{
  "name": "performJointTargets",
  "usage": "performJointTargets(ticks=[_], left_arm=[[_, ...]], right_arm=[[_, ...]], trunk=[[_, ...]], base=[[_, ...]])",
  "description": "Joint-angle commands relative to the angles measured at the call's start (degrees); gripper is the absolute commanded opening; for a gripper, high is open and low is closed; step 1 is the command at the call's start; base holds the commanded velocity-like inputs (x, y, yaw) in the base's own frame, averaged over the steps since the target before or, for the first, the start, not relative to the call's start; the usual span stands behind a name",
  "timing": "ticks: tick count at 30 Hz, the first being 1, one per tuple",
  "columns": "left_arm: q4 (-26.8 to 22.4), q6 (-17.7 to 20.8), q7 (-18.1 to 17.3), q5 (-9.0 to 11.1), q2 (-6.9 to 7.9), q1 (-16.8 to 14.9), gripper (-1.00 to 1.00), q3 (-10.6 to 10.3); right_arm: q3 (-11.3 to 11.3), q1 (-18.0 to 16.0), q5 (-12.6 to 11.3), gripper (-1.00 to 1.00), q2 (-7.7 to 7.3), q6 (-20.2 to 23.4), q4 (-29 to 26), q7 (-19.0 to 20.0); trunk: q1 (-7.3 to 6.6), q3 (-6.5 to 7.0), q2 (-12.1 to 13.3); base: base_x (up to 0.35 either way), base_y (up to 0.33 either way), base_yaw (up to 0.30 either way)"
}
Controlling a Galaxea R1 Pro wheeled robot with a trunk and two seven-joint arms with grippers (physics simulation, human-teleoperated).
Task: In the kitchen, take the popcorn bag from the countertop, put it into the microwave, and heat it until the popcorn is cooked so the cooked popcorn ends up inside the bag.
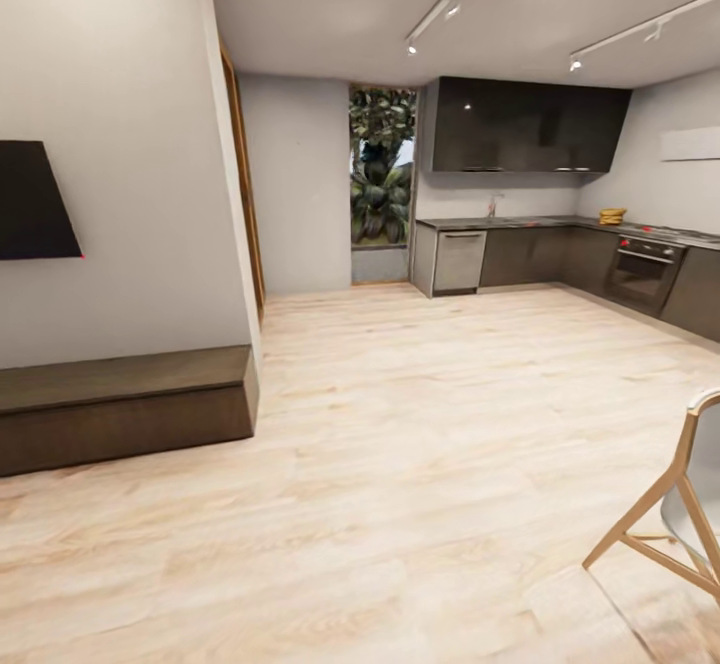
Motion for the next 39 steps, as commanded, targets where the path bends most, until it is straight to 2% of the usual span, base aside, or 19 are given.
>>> performJointTargets(ticks=[1, 11, 22, 31, 39], left_arm=[[0.00, -0.15, 0.02, 0.30, 0.00, -0.01, 1.00, -0.04], [-0.09, -0.23, 0.02, 0.23, -0.07, -0.01, 1.00, -0.04], [-0.18, -0.28, 0.02, 0.23, -0.07, -0.01, 1.00, -0.04], [-0.18, -0.25, 0.02, 0.26, 0.00, -0.01, 1.00, 0.24], [-0.21, -0.31, 0.02, 0.56, 0.01, -0.01, 1.00, 0.66]], right_arm=[[0.26, -0.01, 0.29, 1.00, -0.01, -0.13, 0.00, -0.05], [-0.24, -0.01, -0.37, 1.00, -0.07, -0.02, 0.00, 0.35], [0.52, -0.01, 0.43, 1.00, 0.26, 0.07, 0.00, 0.10], [-0.19, -0.01, -0.22, 1.00, 0.18, -0.58, 0.00, 0.03], [-0.27, -0.01, -0.47, 1.00, 0.18, -0.41, 0.00, 0.04]], trunk=[[0.03, -0.05, -0.02], [0.03, -0.05, -0.02], [0.03, -0.05, -0.02], [0.03, -0.05, -0.02], [0.03, -0.03, -0.02]], base=[[0.326, 0.000, 0.000], [0.326, 0.000, 0.000], [0.326, 0.000, 0.000], [0.324, 0.000, 0.000], [0.155, 0.000, -0.104]])
